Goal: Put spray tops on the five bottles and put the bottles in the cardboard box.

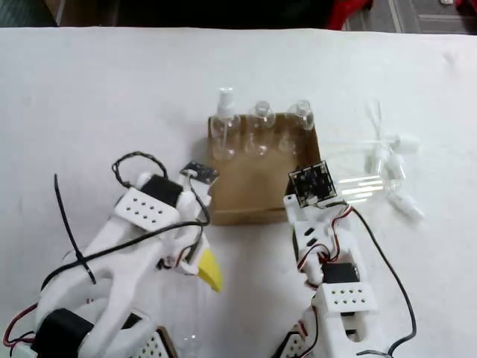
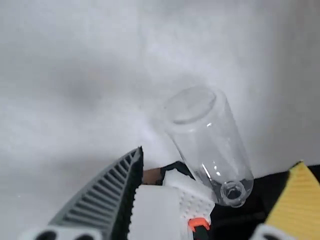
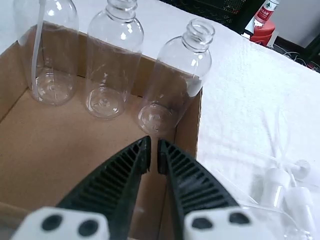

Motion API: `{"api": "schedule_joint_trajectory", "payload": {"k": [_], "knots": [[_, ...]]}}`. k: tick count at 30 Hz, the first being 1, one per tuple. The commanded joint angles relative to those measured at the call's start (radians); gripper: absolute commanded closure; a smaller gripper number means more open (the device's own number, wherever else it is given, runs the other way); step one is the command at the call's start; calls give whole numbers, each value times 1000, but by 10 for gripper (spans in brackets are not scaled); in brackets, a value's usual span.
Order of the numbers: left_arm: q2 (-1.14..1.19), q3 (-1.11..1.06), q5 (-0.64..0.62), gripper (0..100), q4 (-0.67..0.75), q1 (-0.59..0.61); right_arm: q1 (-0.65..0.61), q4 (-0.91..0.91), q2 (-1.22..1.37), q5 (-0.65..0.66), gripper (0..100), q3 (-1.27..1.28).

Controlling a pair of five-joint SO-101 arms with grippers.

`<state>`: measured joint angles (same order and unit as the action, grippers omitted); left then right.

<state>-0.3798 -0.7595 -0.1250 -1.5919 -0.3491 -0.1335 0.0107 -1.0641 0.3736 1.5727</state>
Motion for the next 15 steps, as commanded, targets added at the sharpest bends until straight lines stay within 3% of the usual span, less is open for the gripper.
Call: {"api": "schedule_joint_trajectory", "payload": {"k": [1,9,15], "knots": [[82,9,-17,601,25,-18,-2,-19,2,11,981,-6],[366,94,-17,604,44,-21,-2,-19,2,11,981,-6],[383,68,-31,604,91,-134,-22,-18,2,29,981,-6]]}}
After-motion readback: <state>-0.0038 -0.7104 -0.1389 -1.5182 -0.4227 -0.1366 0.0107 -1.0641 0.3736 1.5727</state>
